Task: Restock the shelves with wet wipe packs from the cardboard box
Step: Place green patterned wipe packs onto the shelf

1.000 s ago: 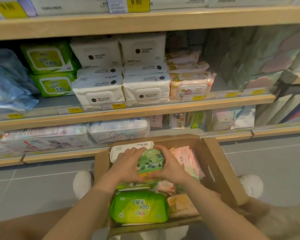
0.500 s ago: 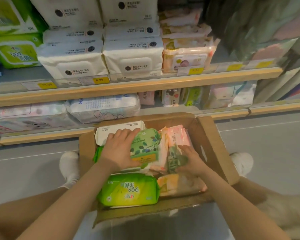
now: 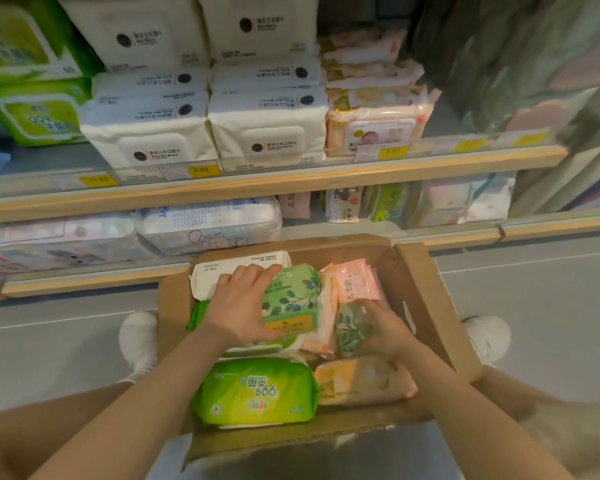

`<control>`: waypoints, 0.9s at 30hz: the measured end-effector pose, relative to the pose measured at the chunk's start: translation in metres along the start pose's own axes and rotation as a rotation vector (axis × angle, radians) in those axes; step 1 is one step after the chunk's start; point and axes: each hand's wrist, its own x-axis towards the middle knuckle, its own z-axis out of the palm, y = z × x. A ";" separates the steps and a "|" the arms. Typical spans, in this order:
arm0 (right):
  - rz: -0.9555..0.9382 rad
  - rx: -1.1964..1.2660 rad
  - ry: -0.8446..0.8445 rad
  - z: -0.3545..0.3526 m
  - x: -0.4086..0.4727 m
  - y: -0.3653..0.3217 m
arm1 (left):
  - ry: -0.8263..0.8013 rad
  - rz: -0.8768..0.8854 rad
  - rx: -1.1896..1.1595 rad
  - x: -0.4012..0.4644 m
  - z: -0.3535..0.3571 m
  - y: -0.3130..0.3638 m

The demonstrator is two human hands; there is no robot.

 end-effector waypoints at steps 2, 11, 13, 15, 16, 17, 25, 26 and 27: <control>0.007 -0.020 -0.003 0.000 -0.004 -0.002 | 0.013 0.012 0.008 -0.005 0.001 0.002; 0.025 0.008 -0.035 0.007 -0.002 0.006 | 0.038 0.006 0.007 -0.003 0.001 0.002; 0.025 -0.011 -0.079 0.012 0.002 0.010 | 0.035 0.002 0.008 -0.001 0.001 0.001; 0.010 -0.044 -0.093 0.013 0.008 0.012 | 0.030 -0.001 0.009 0.001 0.002 0.001; 0.004 -0.053 -0.090 0.013 0.012 0.011 | 0.029 -0.001 0.009 0.002 0.003 0.001; 0.002 -0.060 -0.086 0.012 0.015 0.011 | 0.031 0.002 0.010 0.003 0.004 0.000; -0.070 -0.003 0.018 0.000 0.000 0.004 | 0.065 0.020 -0.005 -0.001 0.006 -0.002; -0.083 0.007 0.029 -0.006 -0.004 0.000 | 0.066 0.020 -0.018 -0.002 0.005 -0.002; -0.098 0.018 0.041 -0.013 -0.009 -0.004 | 0.064 0.017 -0.034 -0.003 0.003 -0.001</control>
